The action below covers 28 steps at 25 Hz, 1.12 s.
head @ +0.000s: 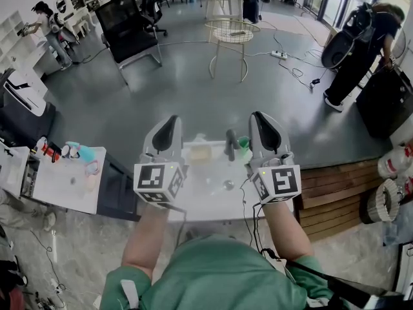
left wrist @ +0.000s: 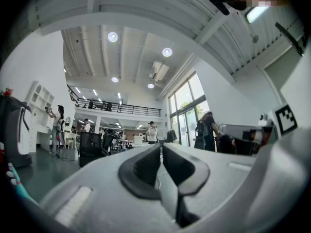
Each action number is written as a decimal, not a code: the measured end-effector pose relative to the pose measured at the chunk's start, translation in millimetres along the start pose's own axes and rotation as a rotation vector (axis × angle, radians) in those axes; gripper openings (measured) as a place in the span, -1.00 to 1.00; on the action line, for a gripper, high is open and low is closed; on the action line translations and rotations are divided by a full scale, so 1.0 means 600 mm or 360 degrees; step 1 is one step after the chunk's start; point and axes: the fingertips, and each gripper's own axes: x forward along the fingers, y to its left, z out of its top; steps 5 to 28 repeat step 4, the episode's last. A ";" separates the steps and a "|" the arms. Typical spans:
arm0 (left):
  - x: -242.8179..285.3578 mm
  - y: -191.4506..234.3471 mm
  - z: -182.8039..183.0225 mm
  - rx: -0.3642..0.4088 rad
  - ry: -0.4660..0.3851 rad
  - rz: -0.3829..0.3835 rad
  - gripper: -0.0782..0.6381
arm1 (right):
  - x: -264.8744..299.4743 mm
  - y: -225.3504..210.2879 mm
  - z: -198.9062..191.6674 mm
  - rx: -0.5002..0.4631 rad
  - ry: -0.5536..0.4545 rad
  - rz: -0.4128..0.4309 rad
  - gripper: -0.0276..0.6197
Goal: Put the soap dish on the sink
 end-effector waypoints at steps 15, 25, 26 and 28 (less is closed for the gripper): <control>0.002 -0.013 0.001 -0.0003 -0.0001 0.0007 -0.75 | -0.008 -0.011 0.003 -0.0003 -0.0012 0.0011 -0.85; 0.002 -0.013 0.001 -0.0003 -0.0001 0.0007 -0.75 | -0.008 -0.011 0.003 -0.0003 -0.0012 0.0011 -0.85; 0.002 -0.013 0.001 -0.0003 -0.0001 0.0007 -0.75 | -0.008 -0.011 0.003 -0.0003 -0.0012 0.0011 -0.85; 0.002 -0.013 0.001 -0.0003 -0.0001 0.0007 -0.75 | -0.008 -0.011 0.003 -0.0003 -0.0012 0.0011 -0.85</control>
